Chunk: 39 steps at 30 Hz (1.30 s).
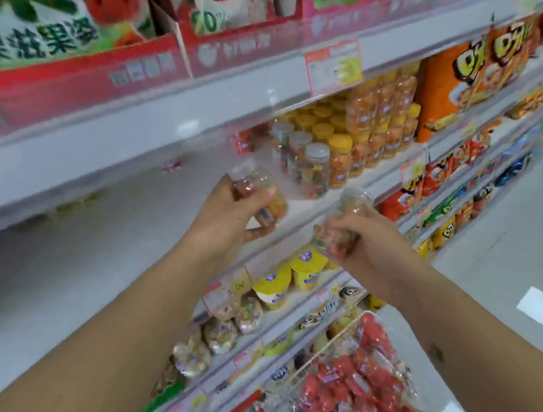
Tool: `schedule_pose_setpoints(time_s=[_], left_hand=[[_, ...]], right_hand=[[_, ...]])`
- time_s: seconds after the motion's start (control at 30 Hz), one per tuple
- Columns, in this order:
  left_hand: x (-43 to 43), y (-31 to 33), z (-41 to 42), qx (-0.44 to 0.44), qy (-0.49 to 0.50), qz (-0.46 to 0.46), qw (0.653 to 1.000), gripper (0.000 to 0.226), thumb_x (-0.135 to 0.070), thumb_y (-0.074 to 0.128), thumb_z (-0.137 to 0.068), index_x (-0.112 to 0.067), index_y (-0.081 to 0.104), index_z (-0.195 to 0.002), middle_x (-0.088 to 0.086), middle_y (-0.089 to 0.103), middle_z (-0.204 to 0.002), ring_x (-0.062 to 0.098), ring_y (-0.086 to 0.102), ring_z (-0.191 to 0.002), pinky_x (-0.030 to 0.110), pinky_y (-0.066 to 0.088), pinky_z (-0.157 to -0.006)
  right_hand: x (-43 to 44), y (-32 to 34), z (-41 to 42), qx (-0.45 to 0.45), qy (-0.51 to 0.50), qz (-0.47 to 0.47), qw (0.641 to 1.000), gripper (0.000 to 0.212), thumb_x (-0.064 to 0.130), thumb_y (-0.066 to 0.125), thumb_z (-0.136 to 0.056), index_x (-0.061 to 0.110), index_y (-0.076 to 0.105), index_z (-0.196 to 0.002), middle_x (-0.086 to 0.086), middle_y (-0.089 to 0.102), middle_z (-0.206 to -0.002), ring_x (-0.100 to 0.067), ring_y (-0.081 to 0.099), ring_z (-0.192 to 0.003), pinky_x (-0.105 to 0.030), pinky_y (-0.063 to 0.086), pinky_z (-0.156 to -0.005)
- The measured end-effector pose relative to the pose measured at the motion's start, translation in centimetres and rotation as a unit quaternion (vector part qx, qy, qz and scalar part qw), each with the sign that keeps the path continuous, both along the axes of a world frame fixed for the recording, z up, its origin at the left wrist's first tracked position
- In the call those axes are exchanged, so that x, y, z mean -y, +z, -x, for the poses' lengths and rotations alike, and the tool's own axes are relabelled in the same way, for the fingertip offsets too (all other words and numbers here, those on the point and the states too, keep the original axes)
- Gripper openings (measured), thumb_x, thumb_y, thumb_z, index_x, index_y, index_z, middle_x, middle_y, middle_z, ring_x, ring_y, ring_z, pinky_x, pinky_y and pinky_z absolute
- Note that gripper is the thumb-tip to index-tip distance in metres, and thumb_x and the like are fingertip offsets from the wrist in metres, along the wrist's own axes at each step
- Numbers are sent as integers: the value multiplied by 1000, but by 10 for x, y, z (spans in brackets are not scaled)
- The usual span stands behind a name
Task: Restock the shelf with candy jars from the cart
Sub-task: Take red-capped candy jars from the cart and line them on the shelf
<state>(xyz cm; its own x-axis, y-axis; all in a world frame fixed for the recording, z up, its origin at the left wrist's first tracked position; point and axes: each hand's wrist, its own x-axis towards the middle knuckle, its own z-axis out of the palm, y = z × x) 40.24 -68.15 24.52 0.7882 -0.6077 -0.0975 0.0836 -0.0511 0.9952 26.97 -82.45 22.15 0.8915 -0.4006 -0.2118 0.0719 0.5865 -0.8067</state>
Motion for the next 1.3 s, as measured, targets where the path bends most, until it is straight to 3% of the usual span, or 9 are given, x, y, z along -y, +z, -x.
schedule_pose_setpoints(time_s=[0.13, 0.27, 0.33, 0.43, 0.53, 0.7, 0.83, 1.03, 1.3], left_hand=[[9, -17, -66, 51, 26, -61, 996, 27, -4, 68, -88, -6, 54, -111, 7, 59, -78, 22, 57, -76, 29, 52, -60], [31, -27, -106, 138, 16, -95, 986, 34, 5, 70, -78, -24, 55, -69, -10, 60, -57, 7, 58, -58, 25, 49, -57], [44, -30, -118, 177, 17, -109, 978, 38, 9, 67, -80, -24, 51, -73, -14, 61, -57, -7, 56, -50, 16, 46, -51], [62, -38, -131, 242, 17, -121, 963, 34, -1, 72, -81, -25, 53, -94, -20, 58, -81, -5, 59, -72, 10, 45, -59], [69, -42, -136, 270, 24, -130, 954, 45, -14, 74, -83, -24, 50, -120, -23, 54, -91, 0, 58, -84, 7, 45, -67], [60, -58, -137, 280, 83, -127, 948, 58, -32, 81, -80, -23, 47, -127, -9, 59, -108, 9, 61, -95, 17, 48, -75], [69, -60, -141, 273, 120, -161, 941, 45, -35, 77, -82, -23, 46, -113, -1, 59, -113, 14, 57, -94, 14, 36, -60], [95, -60, -144, 310, 144, -158, 926, 35, -33, 68, -90, -14, 60, -117, -4, 63, -106, 14, 57, -91, 22, 39, -72], [100, -65, -154, 324, 154, -150, 921, 22, -17, 62, -93, -13, 60, -115, 4, 68, -109, 15, 57, -91, 22, 40, -75]], right_hand=[[-23, -11, -63, -21, -117, 181, 976, 42, -12, 65, -82, 2, 46, -117, -15, 54, -81, -23, 54, -68, -30, 43, -54], [-24, -24, -100, -4, -145, 358, 923, 47, 4, 73, -78, 17, 52, -117, -5, 59, -95, -12, 55, -80, -25, 47, -73], [-21, -28, -109, -21, -150, 433, 889, 53, 5, 74, -79, 16, 51, -126, -3, 58, -110, -7, 55, -92, -17, 42, -80], [-18, -33, -115, -53, -148, 538, 828, 57, 8, 71, -81, 16, 49, -133, -4, 54, -125, -14, 54, -111, -21, 43, -92], [-13, -33, -115, -90, -134, 572, 805, 61, 14, 73, -81, 20, 48, -136, 0, 54, -131, -16, 55, -117, -32, 45, -97], [-9, -33, -114, -121, -115, 607, 777, 52, 20, 75, -80, 19, 52, -126, 0, 59, -122, -19, 57, -110, -31, 46, -88], [-9, -37, -116, -120, -119, 621, 765, 52, 23, 75, -80, 21, 52, -127, 1, 59, -121, -20, 57, -109, -35, 47, -87], [-5, -44, -118, -107, -122, 640, 751, 49, 27, 76, -80, 27, 51, -122, 7, 57, -115, -12, 55, -103, -23, 36, -75], [-3, -48, -119, -88, -129, 650, 744, 44, 34, 77, -79, 34, 46, -111, 12, 55, -108, -9, 53, -97, -23, 39, -74]])
